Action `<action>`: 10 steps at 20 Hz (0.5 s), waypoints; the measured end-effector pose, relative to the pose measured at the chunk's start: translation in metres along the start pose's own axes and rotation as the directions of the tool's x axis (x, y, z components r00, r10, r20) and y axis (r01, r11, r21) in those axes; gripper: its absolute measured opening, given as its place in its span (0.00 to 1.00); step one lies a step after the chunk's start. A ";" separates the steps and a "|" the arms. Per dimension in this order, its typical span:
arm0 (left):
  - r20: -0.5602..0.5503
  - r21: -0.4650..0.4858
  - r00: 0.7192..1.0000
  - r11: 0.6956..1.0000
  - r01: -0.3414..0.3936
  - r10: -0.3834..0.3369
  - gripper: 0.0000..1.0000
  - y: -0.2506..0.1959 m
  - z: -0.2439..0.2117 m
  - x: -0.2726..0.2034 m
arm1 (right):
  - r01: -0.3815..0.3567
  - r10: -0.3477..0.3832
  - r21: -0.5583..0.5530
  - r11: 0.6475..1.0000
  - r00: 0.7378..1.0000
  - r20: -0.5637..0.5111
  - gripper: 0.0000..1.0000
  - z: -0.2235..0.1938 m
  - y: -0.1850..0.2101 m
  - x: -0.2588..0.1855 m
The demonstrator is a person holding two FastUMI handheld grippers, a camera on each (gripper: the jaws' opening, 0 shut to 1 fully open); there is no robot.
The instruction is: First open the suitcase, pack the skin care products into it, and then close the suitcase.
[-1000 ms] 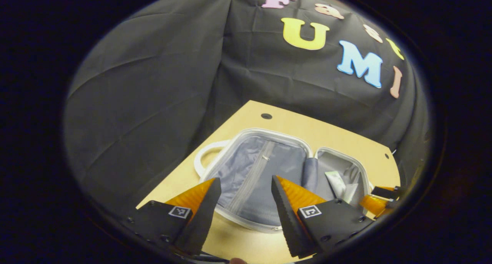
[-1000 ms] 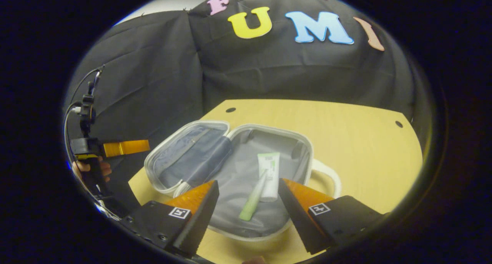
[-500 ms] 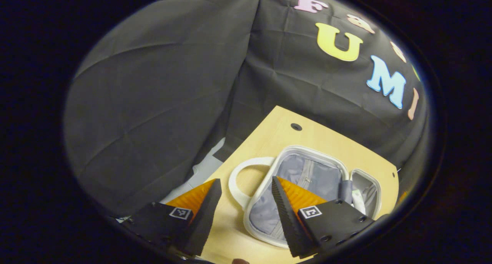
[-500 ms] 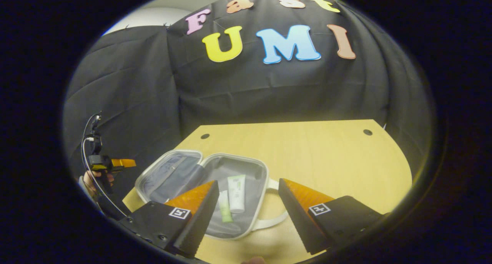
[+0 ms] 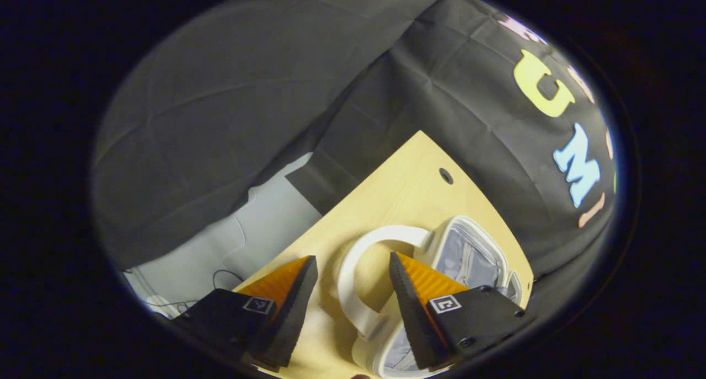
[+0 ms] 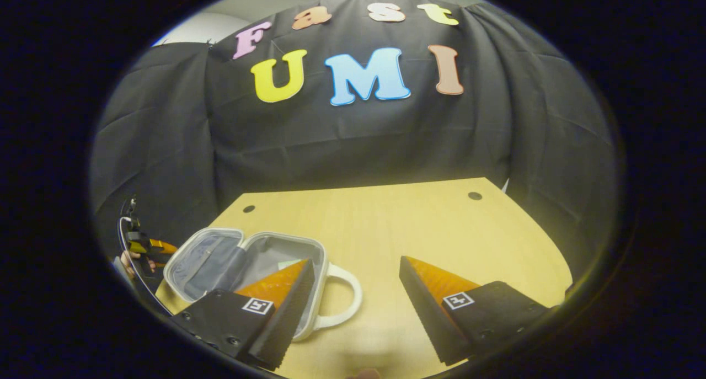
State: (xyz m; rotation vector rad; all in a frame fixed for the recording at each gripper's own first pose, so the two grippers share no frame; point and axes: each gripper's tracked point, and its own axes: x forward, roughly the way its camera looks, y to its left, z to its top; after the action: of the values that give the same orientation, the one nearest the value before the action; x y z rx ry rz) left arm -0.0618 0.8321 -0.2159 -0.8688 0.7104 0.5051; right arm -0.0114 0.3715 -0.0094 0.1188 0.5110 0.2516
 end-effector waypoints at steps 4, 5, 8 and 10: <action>-0.021 -0.111 0.998 0.992 0.063 -0.066 0.72 -0.007 -0.014 0.008 | 0.042 -0.042 0.016 0.999 0.999 -0.004 0.95 0.002 -0.017 -0.004; -0.030 -0.113 0.998 0.992 0.055 -0.059 0.54 -0.008 -0.018 0.010 | 0.047 -0.047 0.017 0.999 0.999 -0.004 0.95 0.002 -0.019 -0.005; -0.007 -0.108 0.998 0.992 0.065 -0.066 0.23 -0.009 -0.014 0.005 | 0.053 -0.053 0.017 0.998 0.999 0.000 0.95 0.004 -0.026 -0.008; 0.012 -0.083 0.998 0.995 0.061 -0.061 0.17 -0.017 -0.012 0.001 | 0.051 -0.051 0.021 0.999 0.999 0.007 0.95 0.005 -0.029 -0.009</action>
State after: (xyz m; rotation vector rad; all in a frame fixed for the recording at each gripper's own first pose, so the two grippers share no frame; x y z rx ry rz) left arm -0.0546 0.8130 -0.2137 -0.9627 0.6560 0.4866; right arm -0.0104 0.3405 -0.0059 0.1265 0.5085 0.1965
